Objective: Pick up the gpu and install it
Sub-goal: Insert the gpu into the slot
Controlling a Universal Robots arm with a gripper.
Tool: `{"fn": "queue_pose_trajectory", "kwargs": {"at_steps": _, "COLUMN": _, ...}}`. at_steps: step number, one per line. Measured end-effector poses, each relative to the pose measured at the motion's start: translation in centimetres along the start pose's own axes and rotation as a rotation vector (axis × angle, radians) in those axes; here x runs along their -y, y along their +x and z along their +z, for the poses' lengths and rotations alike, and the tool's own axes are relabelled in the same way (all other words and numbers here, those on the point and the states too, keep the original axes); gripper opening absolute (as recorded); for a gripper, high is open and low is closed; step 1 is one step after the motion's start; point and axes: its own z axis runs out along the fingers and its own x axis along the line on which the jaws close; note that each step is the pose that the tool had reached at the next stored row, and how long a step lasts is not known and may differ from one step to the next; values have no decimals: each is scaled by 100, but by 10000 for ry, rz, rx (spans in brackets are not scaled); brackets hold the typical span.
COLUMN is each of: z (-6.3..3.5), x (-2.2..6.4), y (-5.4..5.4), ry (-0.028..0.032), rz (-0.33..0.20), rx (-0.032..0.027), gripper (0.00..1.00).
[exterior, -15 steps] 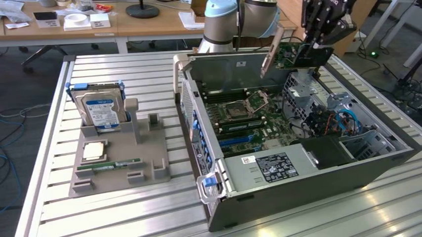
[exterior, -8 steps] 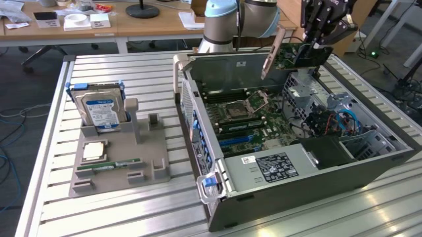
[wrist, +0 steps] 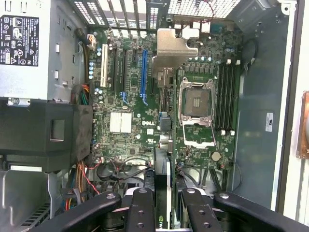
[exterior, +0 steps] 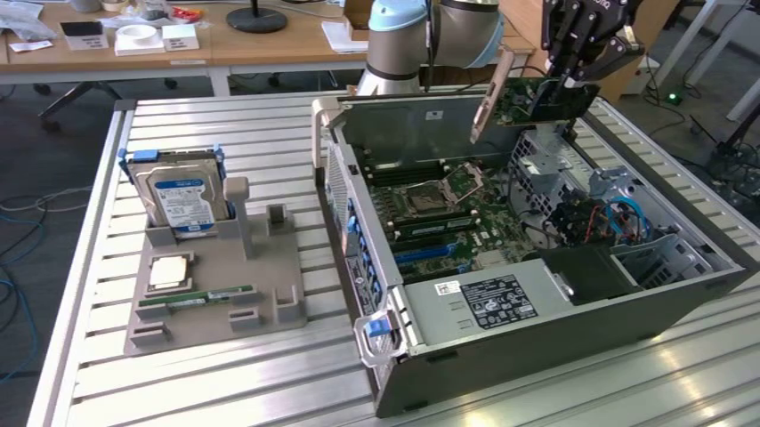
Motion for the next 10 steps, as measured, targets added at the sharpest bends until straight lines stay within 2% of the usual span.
{"fn": "queue_pose_trajectory", "kwargs": {"at_steps": 10, "z": 2, "x": -1, "y": 0, "ry": -5, "rz": -185, "rx": -3, "gripper": 26}}
